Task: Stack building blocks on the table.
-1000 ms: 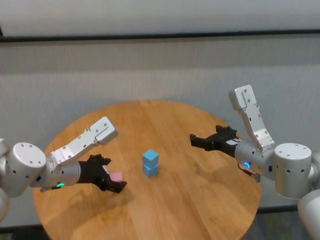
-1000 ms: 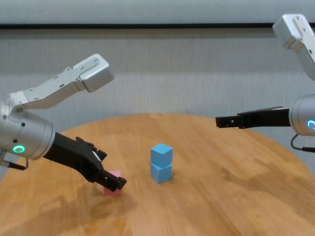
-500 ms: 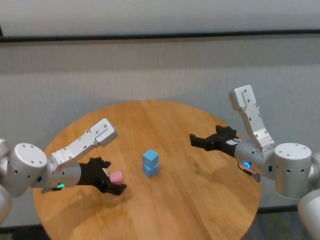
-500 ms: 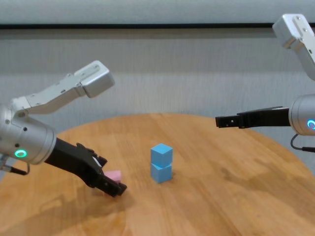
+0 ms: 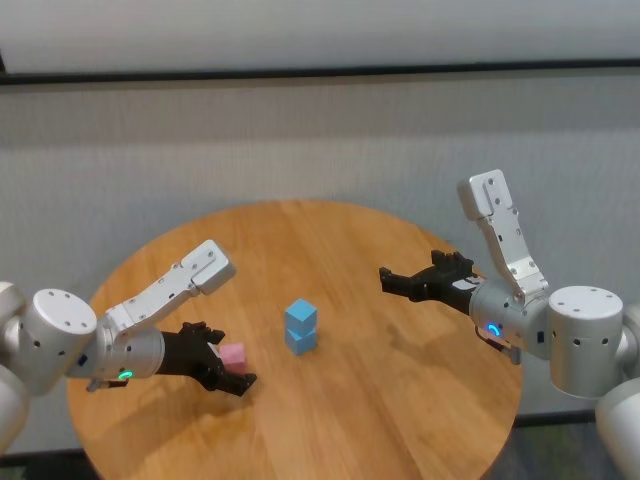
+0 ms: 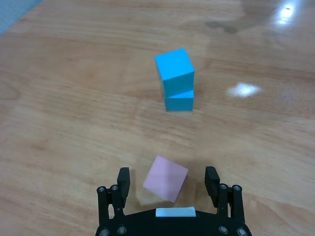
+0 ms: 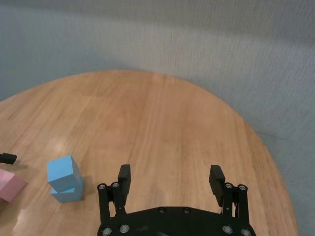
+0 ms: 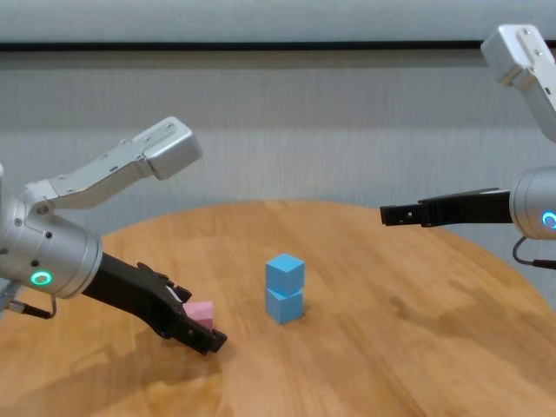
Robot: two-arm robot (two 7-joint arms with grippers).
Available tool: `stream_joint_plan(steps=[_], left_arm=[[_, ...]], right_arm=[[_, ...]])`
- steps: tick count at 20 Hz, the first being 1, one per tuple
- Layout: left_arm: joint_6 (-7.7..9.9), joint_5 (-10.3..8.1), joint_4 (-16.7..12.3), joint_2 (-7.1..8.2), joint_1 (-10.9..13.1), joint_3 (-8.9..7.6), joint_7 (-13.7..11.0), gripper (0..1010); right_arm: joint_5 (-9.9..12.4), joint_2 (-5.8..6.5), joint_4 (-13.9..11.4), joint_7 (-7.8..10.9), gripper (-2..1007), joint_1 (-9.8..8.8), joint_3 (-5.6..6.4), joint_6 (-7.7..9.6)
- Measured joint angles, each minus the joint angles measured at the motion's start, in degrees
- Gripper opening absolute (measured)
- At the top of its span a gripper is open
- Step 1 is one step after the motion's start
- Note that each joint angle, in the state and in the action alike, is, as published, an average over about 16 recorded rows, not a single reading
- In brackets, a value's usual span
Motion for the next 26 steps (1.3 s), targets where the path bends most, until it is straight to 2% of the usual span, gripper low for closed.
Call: stream_joint_plan(steps=[9, 14, 20, 26], left_arm=[[0.90, -0.08, 0.42, -0.17, -0.29, 0.20, -0.13, 998], [1.46, -0.06, 0.44, -0.25, -0.46, 0.46, -0.38, 961], [1.93, 0.02, 0.33, -0.27, -0.64, 0.82, -0.63, 846], [2.18, 0.19, 0.08, -0.18, -0.78, 1.11, -0.69, 653]], right_arm=[[0.00, 0.00, 0.00, 0.00, 1004, 0.00, 0.00, 0.00], [0.00, 0.00, 0.00, 0.00, 1004, 0.00, 0.00, 0.00], [0.00, 0.00, 0.00, 0.00, 1004, 0.00, 0.00, 0.00], [0.00, 0.00, 0.00, 0.00, 1004, 0.00, 0.00, 0.00]])
